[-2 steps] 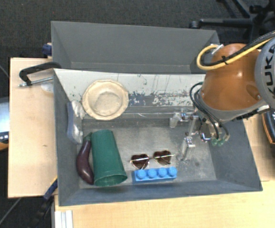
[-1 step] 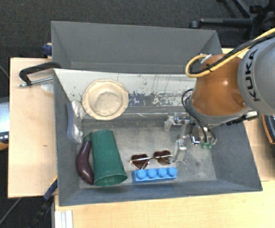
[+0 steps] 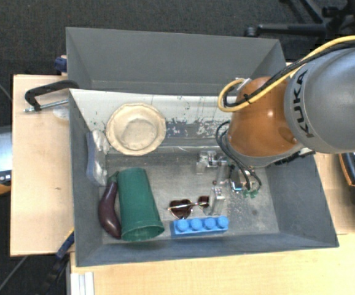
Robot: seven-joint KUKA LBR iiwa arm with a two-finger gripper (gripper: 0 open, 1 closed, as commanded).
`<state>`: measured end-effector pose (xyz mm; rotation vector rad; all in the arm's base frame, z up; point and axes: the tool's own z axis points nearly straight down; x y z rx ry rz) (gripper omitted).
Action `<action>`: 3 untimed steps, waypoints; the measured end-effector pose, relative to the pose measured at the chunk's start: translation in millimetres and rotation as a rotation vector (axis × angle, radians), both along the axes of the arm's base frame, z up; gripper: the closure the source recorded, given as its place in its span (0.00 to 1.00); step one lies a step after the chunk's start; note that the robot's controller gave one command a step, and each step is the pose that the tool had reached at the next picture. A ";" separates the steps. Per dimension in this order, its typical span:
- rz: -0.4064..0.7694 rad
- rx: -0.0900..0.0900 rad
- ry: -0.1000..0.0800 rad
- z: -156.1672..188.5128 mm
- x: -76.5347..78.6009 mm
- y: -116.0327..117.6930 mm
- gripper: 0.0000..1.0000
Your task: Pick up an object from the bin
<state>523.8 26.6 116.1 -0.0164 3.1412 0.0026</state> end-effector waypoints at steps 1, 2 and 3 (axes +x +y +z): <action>0.025 0.003 -0.009 -10.4 20.5 -3.7 0.00; -0.071 0.002 -0.003 -38.3 20.4 -13.0 0.00; -0.114 0.006 -0.009 -45.5 -1.0 7.3 1.00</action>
Offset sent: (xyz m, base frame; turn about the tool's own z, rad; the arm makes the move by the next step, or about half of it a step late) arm 0.0189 -0.0146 -0.0427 0.0739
